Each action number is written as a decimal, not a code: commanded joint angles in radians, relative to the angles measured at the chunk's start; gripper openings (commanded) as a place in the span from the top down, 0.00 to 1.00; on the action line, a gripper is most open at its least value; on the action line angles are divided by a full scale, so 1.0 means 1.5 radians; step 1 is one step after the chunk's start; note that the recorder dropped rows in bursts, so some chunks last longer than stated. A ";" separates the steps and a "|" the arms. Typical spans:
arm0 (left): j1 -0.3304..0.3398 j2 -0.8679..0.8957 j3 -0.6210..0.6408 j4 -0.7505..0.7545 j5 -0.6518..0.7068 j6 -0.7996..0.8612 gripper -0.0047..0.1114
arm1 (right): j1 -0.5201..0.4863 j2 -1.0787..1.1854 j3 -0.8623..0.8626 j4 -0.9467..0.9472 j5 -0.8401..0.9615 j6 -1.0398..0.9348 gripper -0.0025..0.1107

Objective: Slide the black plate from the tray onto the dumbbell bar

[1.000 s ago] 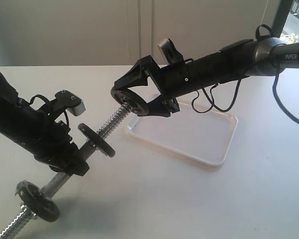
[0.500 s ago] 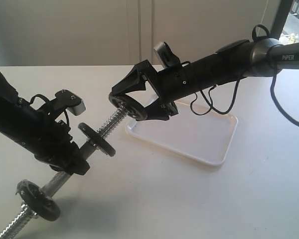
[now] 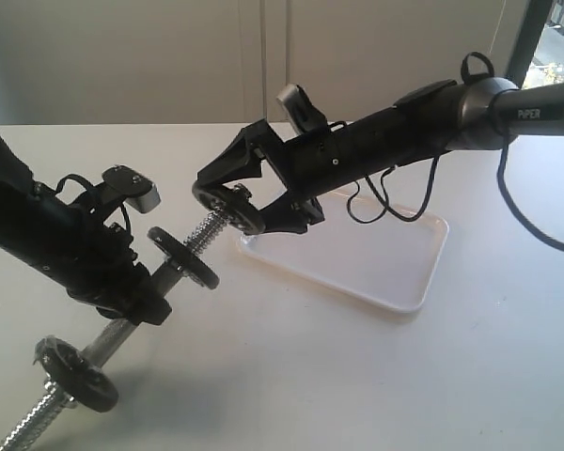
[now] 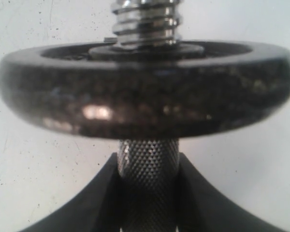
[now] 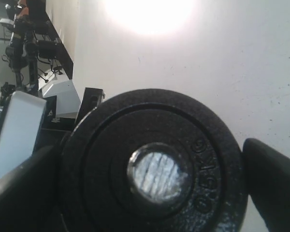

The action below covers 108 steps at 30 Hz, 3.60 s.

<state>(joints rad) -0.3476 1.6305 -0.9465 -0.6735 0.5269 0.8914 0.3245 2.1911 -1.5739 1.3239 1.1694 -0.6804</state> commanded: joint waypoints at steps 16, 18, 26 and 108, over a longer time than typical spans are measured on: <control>-0.002 -0.032 -0.017 -0.098 -0.002 0.000 0.96 | 0.088 -0.010 -0.007 0.040 0.034 -0.117 0.98; -0.002 -0.032 -0.017 -0.098 -0.002 0.000 0.96 | 0.093 -0.010 -0.007 0.040 0.034 -0.125 0.97; -0.002 -0.032 -0.017 -0.098 -0.002 0.000 0.96 | 0.095 -0.010 -0.007 0.037 0.034 -0.125 0.52; -0.001 -0.032 -0.017 -0.065 -0.064 -0.074 0.96 | 0.007 -0.010 -0.007 -0.053 0.034 -0.119 0.05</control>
<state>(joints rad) -0.3512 1.6419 -0.9404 -0.6746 0.4504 0.8127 0.3615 2.1849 -1.5739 1.2508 1.2137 -0.8548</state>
